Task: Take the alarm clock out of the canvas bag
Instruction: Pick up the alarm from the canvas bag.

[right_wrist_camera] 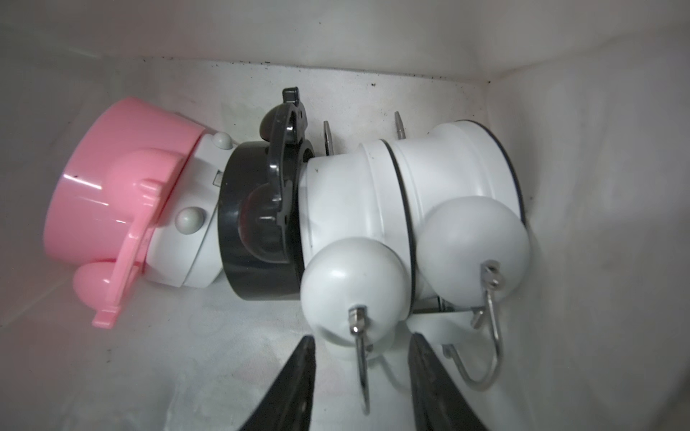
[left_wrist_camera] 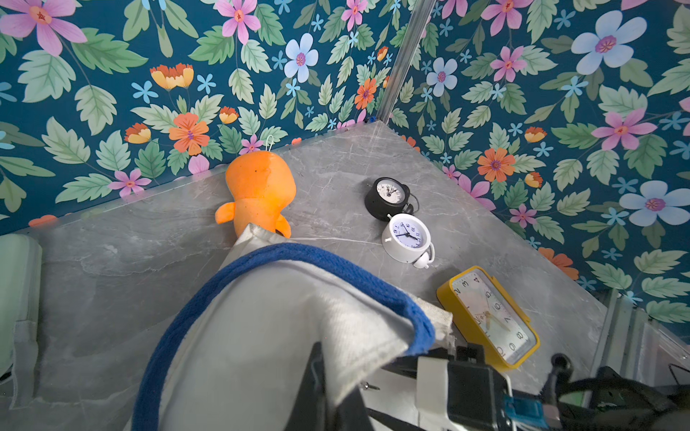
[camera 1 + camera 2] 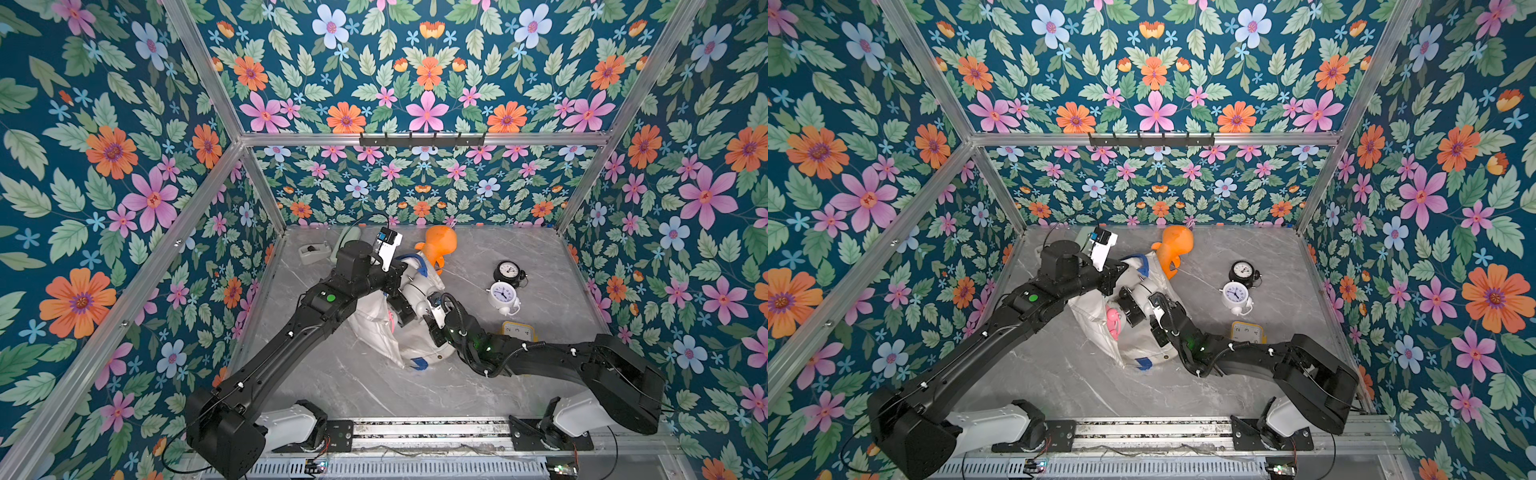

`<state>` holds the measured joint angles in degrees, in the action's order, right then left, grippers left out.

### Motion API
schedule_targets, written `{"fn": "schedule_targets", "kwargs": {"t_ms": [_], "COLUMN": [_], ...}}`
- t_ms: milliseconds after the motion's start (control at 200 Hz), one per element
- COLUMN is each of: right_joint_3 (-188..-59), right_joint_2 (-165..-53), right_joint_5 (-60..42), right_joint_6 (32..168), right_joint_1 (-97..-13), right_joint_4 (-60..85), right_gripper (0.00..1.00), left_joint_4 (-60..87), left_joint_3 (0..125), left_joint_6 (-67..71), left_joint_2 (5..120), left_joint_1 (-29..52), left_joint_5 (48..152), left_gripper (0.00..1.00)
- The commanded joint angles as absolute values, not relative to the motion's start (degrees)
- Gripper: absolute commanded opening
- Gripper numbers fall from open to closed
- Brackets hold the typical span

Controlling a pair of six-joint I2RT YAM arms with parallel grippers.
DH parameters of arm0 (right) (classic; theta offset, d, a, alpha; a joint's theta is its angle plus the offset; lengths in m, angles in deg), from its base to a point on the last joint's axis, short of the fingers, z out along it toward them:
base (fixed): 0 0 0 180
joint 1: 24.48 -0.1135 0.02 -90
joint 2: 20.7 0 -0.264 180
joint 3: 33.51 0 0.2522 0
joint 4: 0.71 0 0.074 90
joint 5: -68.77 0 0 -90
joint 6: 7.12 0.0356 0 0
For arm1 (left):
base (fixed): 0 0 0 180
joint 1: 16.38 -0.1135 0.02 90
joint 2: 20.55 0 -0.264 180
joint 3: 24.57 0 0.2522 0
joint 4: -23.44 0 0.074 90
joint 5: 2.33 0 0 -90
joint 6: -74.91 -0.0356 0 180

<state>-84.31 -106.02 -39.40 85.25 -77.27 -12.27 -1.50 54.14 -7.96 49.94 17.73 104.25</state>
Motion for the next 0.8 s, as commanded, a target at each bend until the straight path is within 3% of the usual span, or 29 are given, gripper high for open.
{"fn": "schedule_targets", "kwargs": {"t_ms": [0, 645, 795], "right_joint_3": [-84.8, -85.5, -84.8], "right_joint_2": [-106.7, -105.4, -105.1], "right_joint_5": [-38.7, -36.1, -37.0], "right_joint_6": [84.3, 84.5, 83.8], "right_joint_1": [-77.2, -77.2, -77.2], "right_joint_4": [-11.8, -8.3, -8.2], "right_gripper": [0.38, 0.00, 0.00], "left_joint_4": [3.6, 3.4, 3.4], "left_joint_3": [54.2, 53.9, 53.8], "left_joint_6": [-7.8, -7.8, -7.9], "left_joint_2": [49.8, 49.2, 49.1], "left_joint_1": [17.6, 17.6, 17.6], "left_joint_5": [105.3, 104.7, 104.5], "left_gripper": [0.00, 0.00, 0.00]}}
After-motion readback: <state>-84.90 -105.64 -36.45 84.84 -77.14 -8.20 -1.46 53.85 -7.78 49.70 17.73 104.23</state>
